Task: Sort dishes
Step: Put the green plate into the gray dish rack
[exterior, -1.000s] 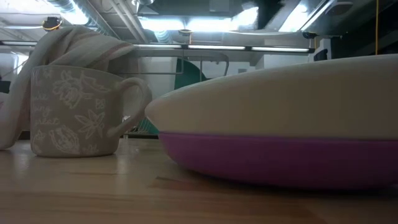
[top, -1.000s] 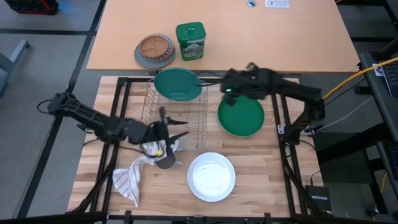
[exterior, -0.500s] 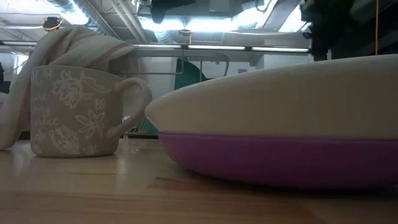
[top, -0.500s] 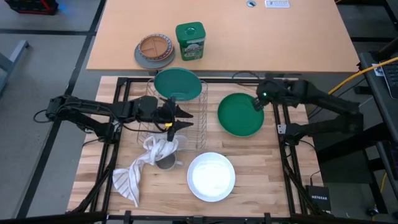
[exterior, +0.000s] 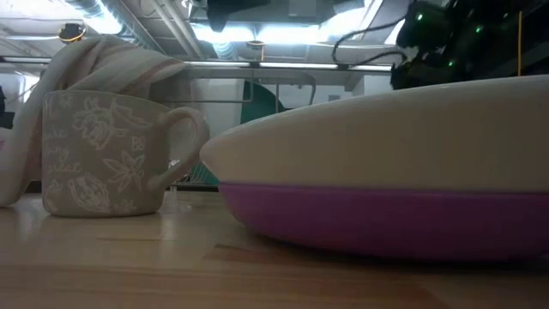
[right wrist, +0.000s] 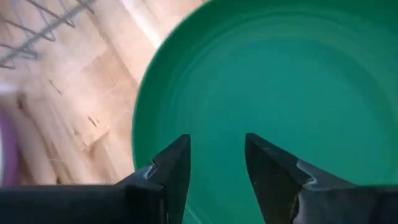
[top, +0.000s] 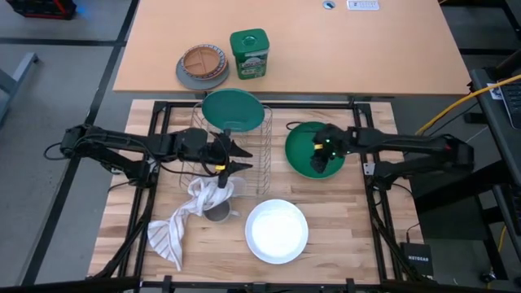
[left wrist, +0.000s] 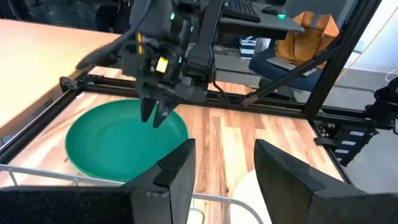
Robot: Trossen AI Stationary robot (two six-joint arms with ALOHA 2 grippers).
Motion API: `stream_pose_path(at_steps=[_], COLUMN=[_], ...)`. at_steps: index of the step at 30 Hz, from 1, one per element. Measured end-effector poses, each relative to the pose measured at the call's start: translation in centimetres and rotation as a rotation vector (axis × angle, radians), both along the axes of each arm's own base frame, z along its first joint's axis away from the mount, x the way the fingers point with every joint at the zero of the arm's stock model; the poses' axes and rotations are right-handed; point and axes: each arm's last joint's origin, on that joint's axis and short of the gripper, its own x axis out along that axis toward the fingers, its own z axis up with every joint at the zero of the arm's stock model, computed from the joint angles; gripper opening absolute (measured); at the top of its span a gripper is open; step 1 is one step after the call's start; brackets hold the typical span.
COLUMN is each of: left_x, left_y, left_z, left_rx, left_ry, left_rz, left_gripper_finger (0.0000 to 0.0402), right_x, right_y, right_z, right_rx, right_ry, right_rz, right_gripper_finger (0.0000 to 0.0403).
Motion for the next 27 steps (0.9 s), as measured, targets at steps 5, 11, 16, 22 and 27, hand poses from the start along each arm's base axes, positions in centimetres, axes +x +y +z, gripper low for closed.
stream_pose_path(at_steps=[5,11,16,22,27], left_x=[-0.1,-0.2,-0.2,-0.2,-0.2], left_y=[0.0,0.0,0.0,0.0,0.0], left_z=[-0.4,-0.7,-0.7,-0.7,-0.7], left_rx=[0.001,0.001,0.001,0.001,0.001], left_ry=[0.042,0.077,0.077,0.077,0.078], left_rz=[0.000,0.001,0.001,0.001,0.001], left_gripper_finger=[0.0153,0.0153,0.0153,0.0153,0.0153], right_x=[1.3,2.7,3.2,3.5,3.7], right_y=[0.0,1.2,2.7,3.6,4.2], right_z=[-1.5,-3.1,-3.6,-3.7,-3.8], right_rx=[0.120,0.169,0.119,0.023,0.013], right_ry=[0.011,0.049,0.090,0.109,0.109], right_rz=[0.067,0.151,0.197,0.190,0.211], right_gripper_finger=[0.0156,0.0156,0.0156,0.0156,0.0156])
